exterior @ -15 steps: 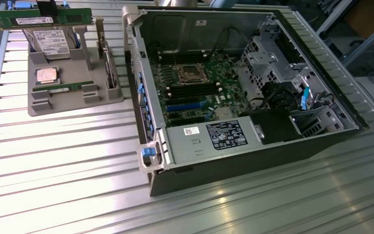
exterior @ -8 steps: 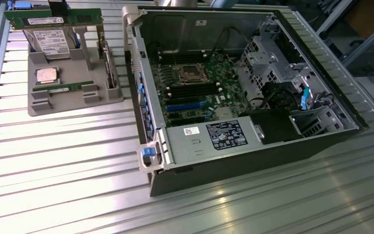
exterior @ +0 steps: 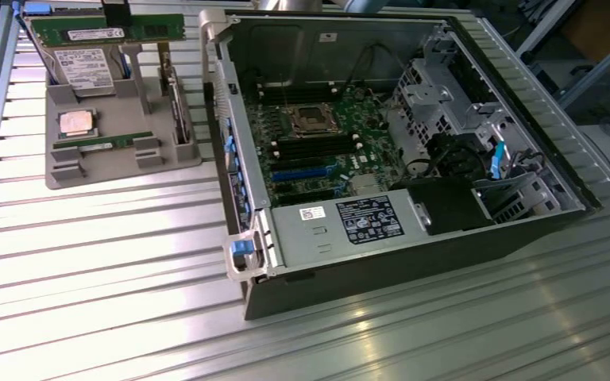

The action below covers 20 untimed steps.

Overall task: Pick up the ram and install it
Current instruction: 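Pick up the ram and move it above insertion slot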

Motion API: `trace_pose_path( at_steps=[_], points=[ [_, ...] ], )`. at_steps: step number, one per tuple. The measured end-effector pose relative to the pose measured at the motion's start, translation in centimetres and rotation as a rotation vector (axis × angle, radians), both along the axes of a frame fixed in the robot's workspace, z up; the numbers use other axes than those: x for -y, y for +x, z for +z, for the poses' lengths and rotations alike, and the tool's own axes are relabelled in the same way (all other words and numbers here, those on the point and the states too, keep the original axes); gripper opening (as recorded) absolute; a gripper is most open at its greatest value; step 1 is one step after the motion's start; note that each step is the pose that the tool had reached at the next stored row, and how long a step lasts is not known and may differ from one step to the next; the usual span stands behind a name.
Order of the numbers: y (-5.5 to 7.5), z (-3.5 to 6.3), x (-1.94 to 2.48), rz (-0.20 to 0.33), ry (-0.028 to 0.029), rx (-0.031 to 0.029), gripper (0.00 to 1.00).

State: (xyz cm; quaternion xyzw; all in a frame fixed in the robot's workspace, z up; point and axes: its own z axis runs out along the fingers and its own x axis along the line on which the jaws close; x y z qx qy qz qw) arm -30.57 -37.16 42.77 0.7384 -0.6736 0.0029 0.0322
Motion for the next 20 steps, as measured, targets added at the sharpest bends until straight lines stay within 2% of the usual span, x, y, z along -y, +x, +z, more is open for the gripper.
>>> trace_pose_path(
  at_steps=[3, 20],
  points=[
    [0.4, 0.00, 0.00, 0.000, 0.0000, 0.0000, 0.12],
    [4.6, -0.05, 0.00, 0.004, 0.0000, 0.0000, 0.12]
  ],
)
